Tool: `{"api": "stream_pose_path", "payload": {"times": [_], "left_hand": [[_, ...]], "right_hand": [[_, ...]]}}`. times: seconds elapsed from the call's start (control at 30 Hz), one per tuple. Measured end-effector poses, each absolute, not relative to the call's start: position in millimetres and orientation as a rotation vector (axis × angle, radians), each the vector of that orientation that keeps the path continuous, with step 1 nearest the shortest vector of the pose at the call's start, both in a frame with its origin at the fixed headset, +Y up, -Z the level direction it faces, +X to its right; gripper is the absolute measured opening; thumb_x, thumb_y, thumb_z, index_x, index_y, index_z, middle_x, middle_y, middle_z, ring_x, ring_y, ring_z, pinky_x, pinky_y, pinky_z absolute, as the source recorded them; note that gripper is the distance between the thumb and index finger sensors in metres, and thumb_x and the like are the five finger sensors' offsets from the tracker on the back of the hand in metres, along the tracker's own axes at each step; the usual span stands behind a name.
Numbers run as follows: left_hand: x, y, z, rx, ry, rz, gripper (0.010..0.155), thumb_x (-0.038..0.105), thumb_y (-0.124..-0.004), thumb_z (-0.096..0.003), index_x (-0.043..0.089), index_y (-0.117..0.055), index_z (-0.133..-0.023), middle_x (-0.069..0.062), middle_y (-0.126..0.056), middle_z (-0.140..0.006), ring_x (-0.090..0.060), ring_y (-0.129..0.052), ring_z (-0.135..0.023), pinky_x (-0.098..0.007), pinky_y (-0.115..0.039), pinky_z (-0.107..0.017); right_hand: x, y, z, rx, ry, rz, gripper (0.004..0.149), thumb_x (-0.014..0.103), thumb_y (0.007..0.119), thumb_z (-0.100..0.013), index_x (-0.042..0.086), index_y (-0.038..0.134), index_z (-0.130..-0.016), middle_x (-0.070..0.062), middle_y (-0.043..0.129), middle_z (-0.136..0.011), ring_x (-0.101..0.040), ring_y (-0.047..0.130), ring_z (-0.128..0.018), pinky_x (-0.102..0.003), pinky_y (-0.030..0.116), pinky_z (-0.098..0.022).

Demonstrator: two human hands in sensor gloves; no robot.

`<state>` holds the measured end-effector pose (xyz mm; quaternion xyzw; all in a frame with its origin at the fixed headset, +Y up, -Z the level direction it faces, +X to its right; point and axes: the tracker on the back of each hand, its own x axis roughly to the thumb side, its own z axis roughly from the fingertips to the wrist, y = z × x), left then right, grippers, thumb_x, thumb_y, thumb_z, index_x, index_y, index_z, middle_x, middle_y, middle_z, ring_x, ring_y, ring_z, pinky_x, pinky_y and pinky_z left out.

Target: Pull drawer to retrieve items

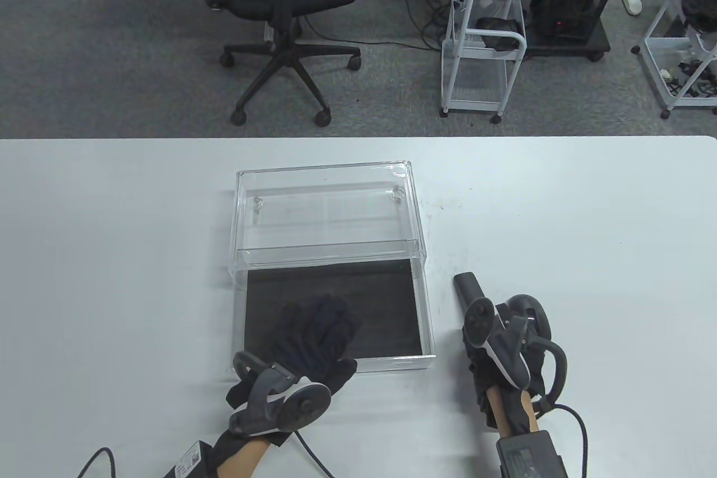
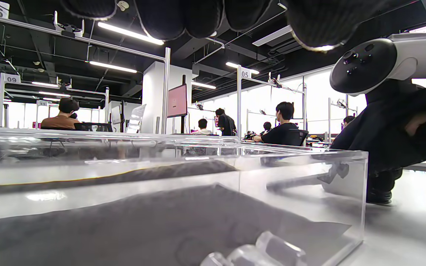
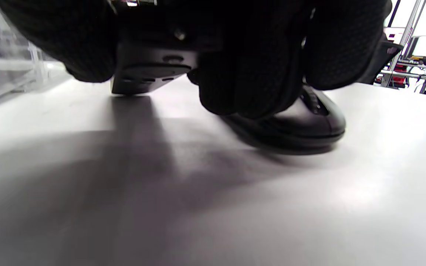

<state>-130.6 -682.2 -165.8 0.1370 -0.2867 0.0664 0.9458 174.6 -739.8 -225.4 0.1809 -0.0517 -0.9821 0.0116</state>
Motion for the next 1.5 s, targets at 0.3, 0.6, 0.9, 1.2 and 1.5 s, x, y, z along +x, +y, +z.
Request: {"api": "stream_pose_path", "payload": {"times": [0.3, 0.6, 0.9, 1.2, 1.5], "left_hand": [[-130.2, -682.2, -166.2, 0.269, -0.582, 0.133, 0.078, 0.057, -0.073, -0.0487, 0.028, -0.044, -0.115, -0.011, -0.048, -0.124, -0.039, -0.055, -0.114, -0.072, -0.048, -0.077], [-131.4, -684.4, -169.1, 0.237, -0.570, 0.150, 0.078, 0.057, -0.073, -0.0488, 0.029, -0.044, -0.115, -0.011, -0.048, -0.124, -0.039, -0.055, -0.114, -0.072, -0.048, -0.077], [-134.8, -683.5, -171.7, 0.239, -0.556, 0.178, 0.076, 0.056, -0.073, -0.0489, 0.031, -0.045, -0.115, -0.011, -0.048, -0.124, -0.040, -0.054, -0.115, -0.073, -0.048, -0.077], [-136.5, -684.1, -172.7, 0.252, -0.551, 0.198, 0.082, 0.057, -0.072, -0.0488, 0.029, -0.037, -0.117, -0.012, -0.037, -0.127, -0.041, -0.043, -0.118, -0.073, -0.045, -0.078], [-136.4, -686.4, -173.8, 0.247, -0.554, 0.201, 0.084, 0.057, -0.071, -0.0490, 0.029, -0.033, -0.117, -0.013, -0.034, -0.127, -0.043, -0.040, -0.118, -0.073, -0.044, -0.078]], "right_hand": [[169.5, -754.6, -230.6, 0.543, -0.336, -2.967, 0.073, 0.061, 0.079, -0.047, 0.004, 0.076, -0.094, -0.016, 0.092, -0.076, -0.035, 0.098, -0.055, -0.058, 0.081, -0.051], [163.8, -755.9, -231.9, 0.497, -0.356, -2.922, 0.074, 0.062, 0.075, -0.045, 0.006, 0.078, -0.093, -0.015, 0.094, -0.074, -0.034, 0.098, -0.054, -0.058, 0.081, -0.051], [137.3, -703.9, -203.9, 0.325, 0.143, -3.056, 0.088, 0.057, 0.075, -0.049, 0.004, 0.050, -0.115, -0.025, 0.070, -0.106, -0.050, 0.080, -0.086, -0.066, 0.069, -0.061], [92.2, -682.8, -164.9, -0.246, 0.365, -3.166, 0.095, 0.059, 0.072, -0.049, 0.011, 0.029, -0.119, -0.022, 0.030, -0.123, -0.052, 0.043, -0.111, -0.072, 0.050, -0.073], [79.0, -697.9, -166.1, -0.496, 0.263, -3.240, 0.094, 0.058, 0.069, -0.051, 0.012, 0.022, -0.118, -0.021, 0.024, -0.123, -0.050, 0.036, -0.112, -0.072, 0.045, -0.074]]}}
